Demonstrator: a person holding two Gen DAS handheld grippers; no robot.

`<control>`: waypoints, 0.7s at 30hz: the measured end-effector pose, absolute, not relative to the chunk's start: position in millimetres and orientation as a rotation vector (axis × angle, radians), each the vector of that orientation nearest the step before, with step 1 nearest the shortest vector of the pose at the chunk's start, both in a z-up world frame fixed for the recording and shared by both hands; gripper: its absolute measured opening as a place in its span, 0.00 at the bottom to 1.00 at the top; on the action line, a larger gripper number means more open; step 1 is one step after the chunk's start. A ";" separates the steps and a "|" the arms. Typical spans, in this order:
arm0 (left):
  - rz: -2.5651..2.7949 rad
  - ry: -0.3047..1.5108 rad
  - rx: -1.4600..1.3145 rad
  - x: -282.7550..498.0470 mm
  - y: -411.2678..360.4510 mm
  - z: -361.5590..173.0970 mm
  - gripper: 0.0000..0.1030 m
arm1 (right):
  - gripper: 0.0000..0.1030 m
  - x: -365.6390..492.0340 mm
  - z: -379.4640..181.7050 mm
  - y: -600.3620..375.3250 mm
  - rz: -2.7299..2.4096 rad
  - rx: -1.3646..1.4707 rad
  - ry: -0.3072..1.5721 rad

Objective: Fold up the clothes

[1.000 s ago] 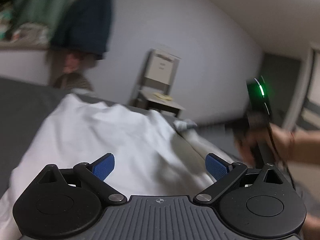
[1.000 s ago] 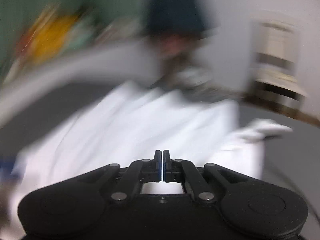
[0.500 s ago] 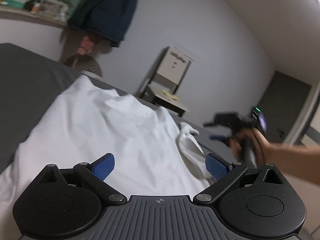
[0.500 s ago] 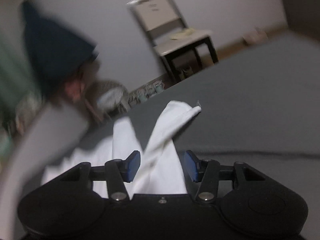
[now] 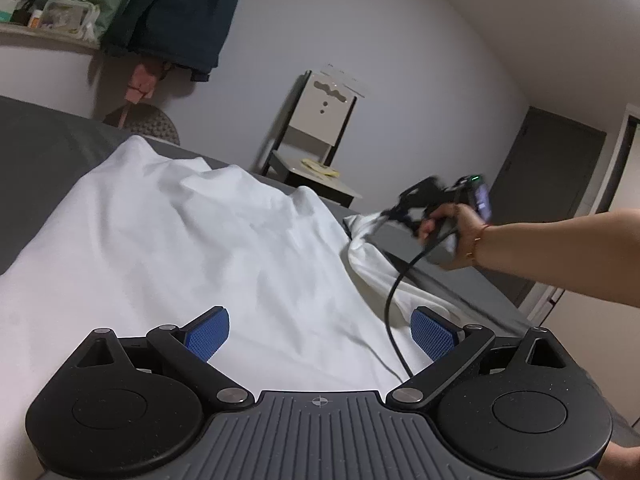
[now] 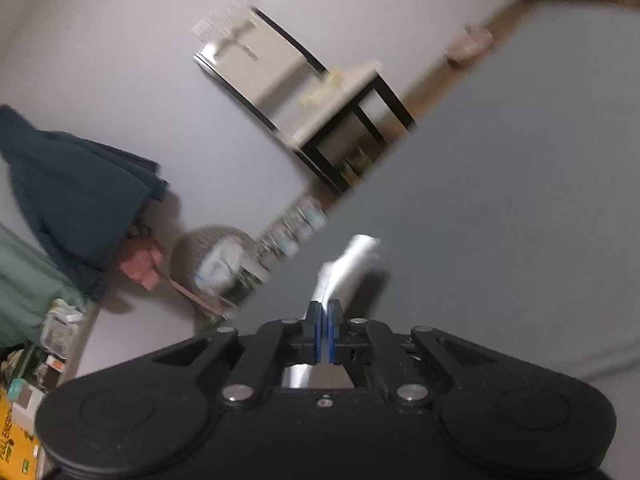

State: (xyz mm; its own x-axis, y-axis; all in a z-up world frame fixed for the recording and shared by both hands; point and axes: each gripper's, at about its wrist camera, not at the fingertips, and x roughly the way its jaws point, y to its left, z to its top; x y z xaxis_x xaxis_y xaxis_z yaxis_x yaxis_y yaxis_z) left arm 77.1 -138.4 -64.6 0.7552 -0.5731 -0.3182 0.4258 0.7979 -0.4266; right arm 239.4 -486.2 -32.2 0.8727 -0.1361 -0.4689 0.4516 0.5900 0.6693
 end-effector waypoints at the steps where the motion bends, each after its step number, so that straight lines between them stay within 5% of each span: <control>1: -0.561 0.445 -0.337 76.1 -138.8 -62.8 0.95 | 0.04 228.4 -19.6 -489.1 -0.342 0.878 0.358; 7: -0.586 0.398 -0.337 63.0 -137.1 -47.6 0.95 | 0.04 132.1 75.7 -500.3 -0.420 0.768 0.145; 14: -0.664 0.333 -0.338 42.6 -140.6 -32.6 0.95 | 0.04 70.2 169.2 -489.1 -0.763 0.315 0.089; 21: -0.711 0.359 -0.238 41.0 -157.4 -42.8 0.95 | 0.04 175.4 83.5 -534.4 -0.969 0.175 0.427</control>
State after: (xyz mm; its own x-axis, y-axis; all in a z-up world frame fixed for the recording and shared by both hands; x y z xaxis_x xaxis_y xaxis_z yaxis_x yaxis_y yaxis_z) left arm 41.0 -157.4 -42.8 0.7004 -0.6725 -0.2393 0.5918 0.7345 -0.3322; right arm 175.4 -534.4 83.5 0.4909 -0.7597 -0.4264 0.8275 0.5597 -0.0444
